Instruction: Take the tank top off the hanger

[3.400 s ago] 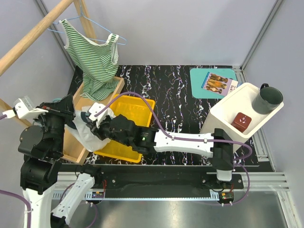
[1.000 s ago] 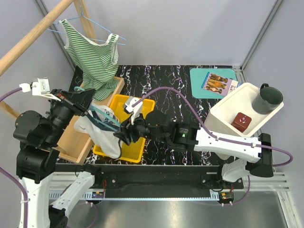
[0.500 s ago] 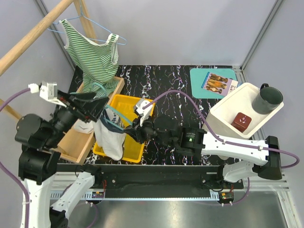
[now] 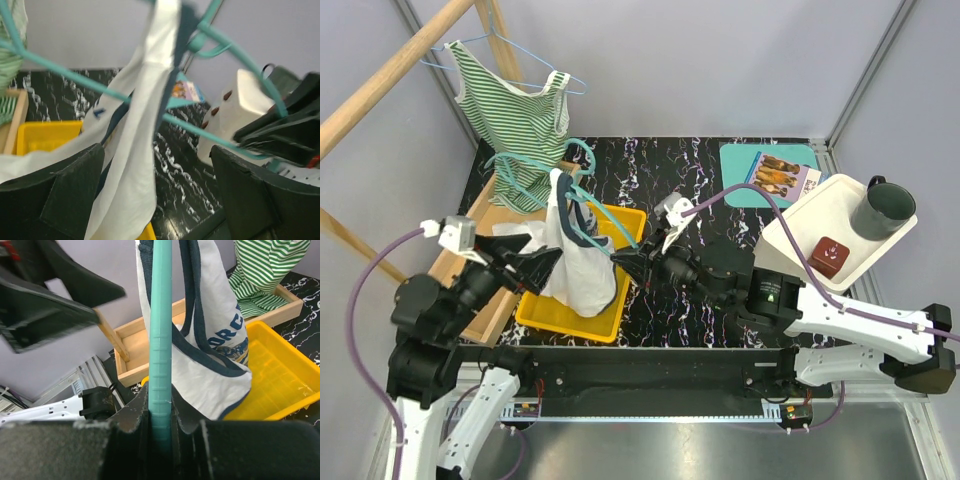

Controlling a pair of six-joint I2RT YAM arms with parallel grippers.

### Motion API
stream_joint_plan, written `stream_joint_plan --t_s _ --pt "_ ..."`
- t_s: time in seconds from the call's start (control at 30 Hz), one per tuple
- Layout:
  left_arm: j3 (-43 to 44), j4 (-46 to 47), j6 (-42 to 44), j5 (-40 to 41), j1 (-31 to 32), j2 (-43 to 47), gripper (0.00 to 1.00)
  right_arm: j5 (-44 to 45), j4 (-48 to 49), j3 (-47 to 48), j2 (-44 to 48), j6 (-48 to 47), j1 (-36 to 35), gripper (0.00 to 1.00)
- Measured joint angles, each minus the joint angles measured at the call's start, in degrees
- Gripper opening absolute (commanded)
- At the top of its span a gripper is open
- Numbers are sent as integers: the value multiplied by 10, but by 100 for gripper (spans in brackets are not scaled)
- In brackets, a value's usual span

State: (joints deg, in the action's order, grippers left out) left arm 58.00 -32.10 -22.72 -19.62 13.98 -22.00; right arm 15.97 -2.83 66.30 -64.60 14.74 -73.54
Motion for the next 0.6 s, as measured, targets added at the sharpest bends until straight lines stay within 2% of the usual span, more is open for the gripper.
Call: stream_joint_plan --t_s 0.07,0.4,0.5,0.53,0.6 --pt "-10 -10 1 -2 0 -21 85 0 0 -2 6 3 0 0" --pt "-37 -7 -5 -24 0 -61 62 -7 -1 -28 22 17 0 0" --pt "-50 -1 -14 -42 0 -73 37 -9 0 -31 29 19 0 0" --pt "-54 2 -17 -48 0 -77 22 -11 0 -33 32 20 0 0" --pt "-61 6 -26 -56 0 -83 9 -17 0 -37 39 21 0 0"
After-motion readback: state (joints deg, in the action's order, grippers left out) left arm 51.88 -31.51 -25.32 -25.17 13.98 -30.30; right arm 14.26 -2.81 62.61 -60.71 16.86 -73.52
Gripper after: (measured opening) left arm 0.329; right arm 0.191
